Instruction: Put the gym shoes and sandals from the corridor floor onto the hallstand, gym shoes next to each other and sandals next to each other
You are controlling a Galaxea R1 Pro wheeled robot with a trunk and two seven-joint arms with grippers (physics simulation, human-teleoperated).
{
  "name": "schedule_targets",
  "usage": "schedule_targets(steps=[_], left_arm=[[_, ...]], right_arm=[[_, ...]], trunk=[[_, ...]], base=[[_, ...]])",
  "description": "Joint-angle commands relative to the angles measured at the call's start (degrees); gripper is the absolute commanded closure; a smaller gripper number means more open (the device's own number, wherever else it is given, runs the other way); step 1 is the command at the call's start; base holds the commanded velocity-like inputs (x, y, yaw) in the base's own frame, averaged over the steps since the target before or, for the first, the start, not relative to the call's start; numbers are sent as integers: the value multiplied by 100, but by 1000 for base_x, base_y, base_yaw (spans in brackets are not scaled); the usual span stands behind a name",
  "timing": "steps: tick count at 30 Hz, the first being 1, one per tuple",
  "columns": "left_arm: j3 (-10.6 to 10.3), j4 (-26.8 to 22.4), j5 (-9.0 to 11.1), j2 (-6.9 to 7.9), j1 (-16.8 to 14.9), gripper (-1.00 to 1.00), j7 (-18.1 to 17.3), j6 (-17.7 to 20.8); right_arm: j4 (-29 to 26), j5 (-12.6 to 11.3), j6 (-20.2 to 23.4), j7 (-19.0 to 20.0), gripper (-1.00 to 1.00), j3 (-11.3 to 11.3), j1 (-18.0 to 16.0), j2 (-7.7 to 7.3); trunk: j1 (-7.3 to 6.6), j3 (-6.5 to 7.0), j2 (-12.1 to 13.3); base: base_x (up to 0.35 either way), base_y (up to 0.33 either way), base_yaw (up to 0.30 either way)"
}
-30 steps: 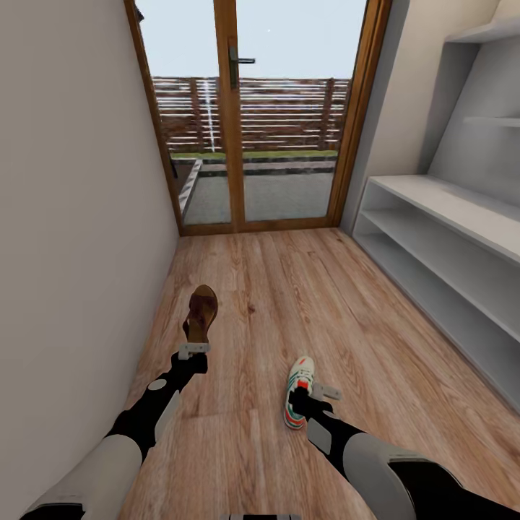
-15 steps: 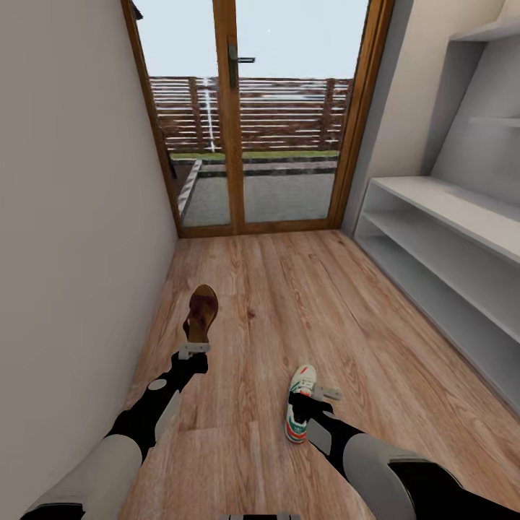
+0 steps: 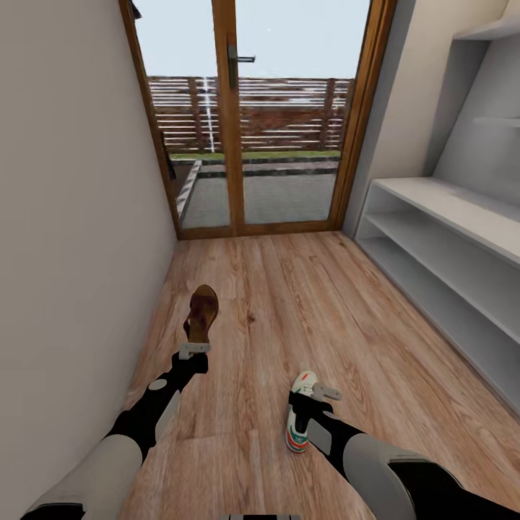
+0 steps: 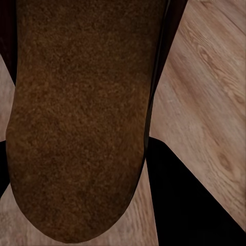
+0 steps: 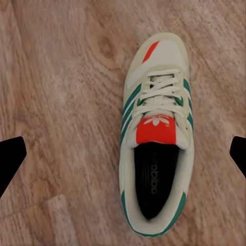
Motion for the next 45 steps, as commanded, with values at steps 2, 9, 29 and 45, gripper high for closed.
schedule_targets(steps=[2, 9, 29, 45], left_arm=[[13, 0, -19, -1, -3, 100, -25, -16], [12, -20, -19, 2, -3, 100, -24, -11], [-5, -701, -4, -184, -3, 100, -39, 53], [2, -734, -1, -225, -3, 100, -39, 55]], right_arm=[[9, -12, -30, -5, -100, -28, -3, 2], [9, -12, -30, -5, -100, -28, 2, 2], [8, -12, -323, -29, -100, -37, 4, 2], [27, -12, -333, -31, -100, -30, 4, 2]], trunk=[[-1, -4, -2], [-1, -4, -2], [-1, -4, -2], [25, -226, -15]], base=[[62, 0, 0], [54, 0, 0], [5, 0, 0], [0, 0, 0]])
